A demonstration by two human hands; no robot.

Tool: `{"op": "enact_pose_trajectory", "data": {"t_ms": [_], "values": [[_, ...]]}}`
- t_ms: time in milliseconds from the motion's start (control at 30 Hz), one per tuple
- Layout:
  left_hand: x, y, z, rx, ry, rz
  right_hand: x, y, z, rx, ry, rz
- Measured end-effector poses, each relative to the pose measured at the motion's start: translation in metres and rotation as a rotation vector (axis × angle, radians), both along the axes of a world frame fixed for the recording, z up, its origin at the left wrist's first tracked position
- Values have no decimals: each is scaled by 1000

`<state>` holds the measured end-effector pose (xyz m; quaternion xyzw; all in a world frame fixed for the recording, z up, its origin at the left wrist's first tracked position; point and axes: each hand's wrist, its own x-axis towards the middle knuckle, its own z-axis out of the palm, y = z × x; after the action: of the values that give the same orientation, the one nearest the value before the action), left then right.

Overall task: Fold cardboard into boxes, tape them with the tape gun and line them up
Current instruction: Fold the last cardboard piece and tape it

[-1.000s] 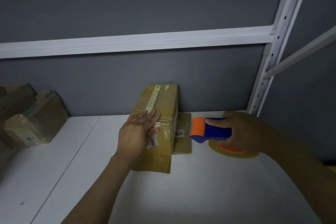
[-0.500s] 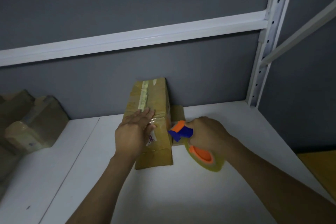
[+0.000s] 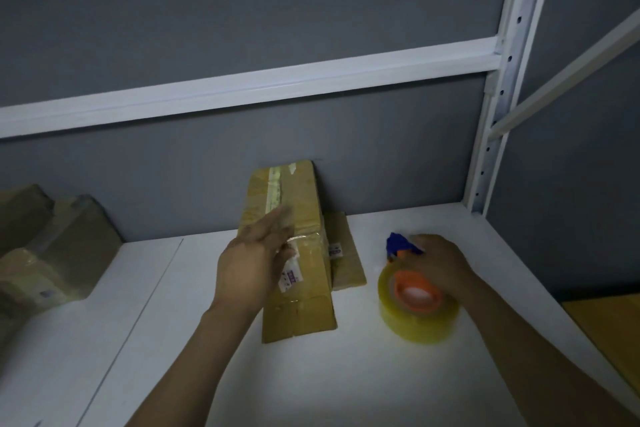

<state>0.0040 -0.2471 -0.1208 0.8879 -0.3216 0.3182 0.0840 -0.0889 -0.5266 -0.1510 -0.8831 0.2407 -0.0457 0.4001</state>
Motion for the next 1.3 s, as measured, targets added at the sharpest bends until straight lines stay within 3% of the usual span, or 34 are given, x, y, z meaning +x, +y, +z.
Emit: {"op": "enact_pose_trajectory", "data": {"t_ms": [33, 100, 233, 300, 433, 500, 667, 800, 1033, 1133, 1233, 1300], "values": [[2, 2, -3, 30, -47, -4, 5, 15, 6, -58, -73, -6], [6, 6, -8, 53, -20, -12, 12, 54, 16, 20, -234, 76], [1, 10, -15, -123, 202, -50, 24, 132, 6, 371, -313, 271], [-3, 12, -12, -243, 280, -48, 22, 146, -7, 404, -322, 320], [6, 28, 1, -298, 270, -215, 18, 131, -16, 207, -345, 401], [11, 33, 5, -310, 283, -309, 23, 122, -11, 53, -468, 386], [13, 41, 4, -294, 298, -304, 38, 117, -5, -357, -580, 450], [26, 64, 5, -210, 258, -217, 41, 116, -9, -414, -594, 398], [37, 72, 22, -211, 538, -316, 43, 122, -5, -410, -647, 345], [41, 67, 23, -136, 451, -304, 45, 120, -2, -420, -617, 344], [38, 67, 6, -94, 208, -259, 48, 119, 1, -429, -592, 346], [32, 65, -16, -165, 82, -176, 49, 121, 2, -436, -568, 344]]}}
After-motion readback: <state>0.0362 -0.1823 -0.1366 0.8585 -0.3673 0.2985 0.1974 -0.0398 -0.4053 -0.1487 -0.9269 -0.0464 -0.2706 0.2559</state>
